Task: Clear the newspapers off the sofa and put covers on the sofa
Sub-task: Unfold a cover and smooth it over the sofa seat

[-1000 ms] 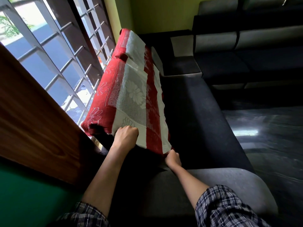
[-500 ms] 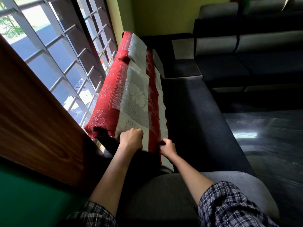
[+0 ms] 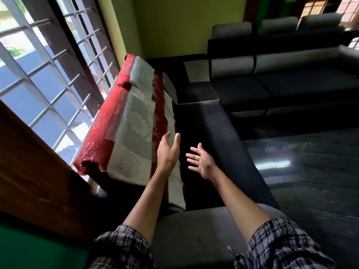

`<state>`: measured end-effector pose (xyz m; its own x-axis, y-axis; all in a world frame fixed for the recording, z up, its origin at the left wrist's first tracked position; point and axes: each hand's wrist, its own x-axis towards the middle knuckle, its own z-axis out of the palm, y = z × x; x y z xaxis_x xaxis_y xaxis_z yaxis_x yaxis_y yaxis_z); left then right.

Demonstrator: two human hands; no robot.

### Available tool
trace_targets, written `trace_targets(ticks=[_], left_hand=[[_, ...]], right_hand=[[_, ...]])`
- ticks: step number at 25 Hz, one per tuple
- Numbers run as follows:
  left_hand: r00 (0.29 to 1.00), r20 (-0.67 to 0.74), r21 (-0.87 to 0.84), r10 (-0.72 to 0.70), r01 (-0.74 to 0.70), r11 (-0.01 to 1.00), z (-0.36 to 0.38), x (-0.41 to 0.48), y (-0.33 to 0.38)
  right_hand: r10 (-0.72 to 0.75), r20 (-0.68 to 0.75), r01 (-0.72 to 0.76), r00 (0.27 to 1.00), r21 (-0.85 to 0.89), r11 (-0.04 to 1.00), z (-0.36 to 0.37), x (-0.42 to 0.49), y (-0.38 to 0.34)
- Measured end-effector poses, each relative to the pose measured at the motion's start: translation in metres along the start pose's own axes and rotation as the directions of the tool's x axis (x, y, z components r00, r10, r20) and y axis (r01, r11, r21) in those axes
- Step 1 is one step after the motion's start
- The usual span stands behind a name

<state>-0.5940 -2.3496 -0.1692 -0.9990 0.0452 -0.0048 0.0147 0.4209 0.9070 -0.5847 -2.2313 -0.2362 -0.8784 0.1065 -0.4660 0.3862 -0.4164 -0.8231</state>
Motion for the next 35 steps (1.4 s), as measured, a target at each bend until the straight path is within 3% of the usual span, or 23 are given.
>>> trace_targets(ticks=[5, 10, 16, 22, 35], left_hand=[[0.998, 0.053, -0.335, -0.029, 0.045, 0.941, 0.081, -0.040, 0.062], [0.986, 0.163, -0.502, 0.036, 0.051, 0.864, 0.202, -0.090, 0.145], [0.914, 0.371, -0.523, 0.164, 0.060, 0.850, 0.354, -0.139, 0.239], [0.803, 0.540, -0.549, 0.252, 0.110, 0.828, 0.516, -0.158, 0.322], [0.646, 0.663, -0.559, 0.379, 0.090, 0.824, 0.887, -0.114, 0.529]], right_hand=[[-0.133, -0.003, 0.133, 0.991, 0.046, 0.990, -0.080, -0.053, -0.068], [-0.269, -0.074, 0.268, 0.960, -0.024, 0.963, -0.203, -0.127, -0.142], [-0.438, -0.272, 0.452, 0.857, -0.014, 0.892, -0.374, -0.206, -0.208], [-0.508, -0.434, 0.544, 0.744, -0.048, 0.838, -0.542, -0.235, -0.264], [-0.528, -0.574, 0.617, 0.626, -0.050, 0.786, -0.898, -0.198, -0.467]])
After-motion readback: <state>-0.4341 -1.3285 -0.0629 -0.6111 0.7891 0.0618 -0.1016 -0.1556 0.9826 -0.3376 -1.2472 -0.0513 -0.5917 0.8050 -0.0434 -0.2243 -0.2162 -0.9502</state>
